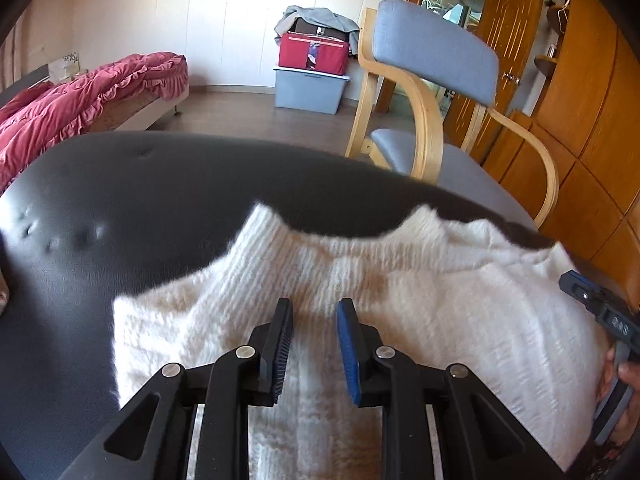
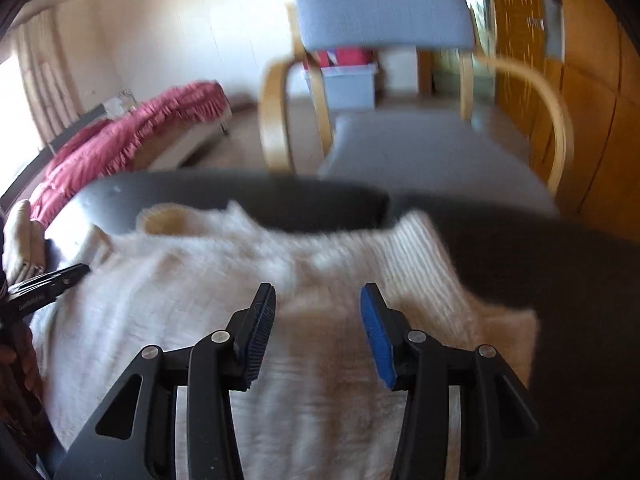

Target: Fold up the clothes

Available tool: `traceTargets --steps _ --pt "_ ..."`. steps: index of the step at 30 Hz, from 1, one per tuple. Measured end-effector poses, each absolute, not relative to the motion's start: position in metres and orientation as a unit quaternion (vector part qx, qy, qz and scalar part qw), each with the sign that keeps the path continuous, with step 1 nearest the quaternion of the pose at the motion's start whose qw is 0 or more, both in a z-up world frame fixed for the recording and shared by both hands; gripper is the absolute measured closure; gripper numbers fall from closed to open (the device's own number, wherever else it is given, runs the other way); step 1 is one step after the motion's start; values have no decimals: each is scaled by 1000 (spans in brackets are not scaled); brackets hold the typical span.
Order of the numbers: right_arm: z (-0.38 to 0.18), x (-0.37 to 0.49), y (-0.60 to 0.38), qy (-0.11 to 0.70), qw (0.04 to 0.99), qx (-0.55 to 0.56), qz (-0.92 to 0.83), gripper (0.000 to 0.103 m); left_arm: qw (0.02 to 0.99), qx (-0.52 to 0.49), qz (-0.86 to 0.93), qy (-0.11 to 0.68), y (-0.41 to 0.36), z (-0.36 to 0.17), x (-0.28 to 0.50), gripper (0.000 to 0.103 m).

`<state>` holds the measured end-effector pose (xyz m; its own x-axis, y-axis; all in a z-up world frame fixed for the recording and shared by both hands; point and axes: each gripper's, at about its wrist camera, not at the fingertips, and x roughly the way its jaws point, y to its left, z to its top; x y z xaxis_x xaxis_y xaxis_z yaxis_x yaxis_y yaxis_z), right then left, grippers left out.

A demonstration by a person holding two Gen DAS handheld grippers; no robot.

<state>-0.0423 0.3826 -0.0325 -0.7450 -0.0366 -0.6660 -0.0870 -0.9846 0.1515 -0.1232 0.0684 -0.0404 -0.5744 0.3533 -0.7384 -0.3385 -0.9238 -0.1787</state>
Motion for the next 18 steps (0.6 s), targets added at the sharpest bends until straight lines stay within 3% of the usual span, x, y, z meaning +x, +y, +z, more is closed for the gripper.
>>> traceTargets --steps 3,5,6,10,13,18 --pt "-20 -54 347 39 -44 -355 933 56 182 -426 886 25 83 -50 -141 81" --pt "-28 -72 320 11 -85 -385 919 69 173 -433 883 56 95 -60 -156 80" --pt "-37 -76 313 3 -92 -400 912 75 172 -430 885 52 94 -62 -157 80" --pt "-62 -99 300 -17 -78 -426 901 79 168 -418 893 18 84 -65 -161 80" --pt "-66 -104 311 39 -73 -417 905 79 179 -420 888 -53 60 -67 -165 80" --pt "-67 -94 319 74 -86 -404 908 79 189 -403 863 -237 -4 -63 -159 82"
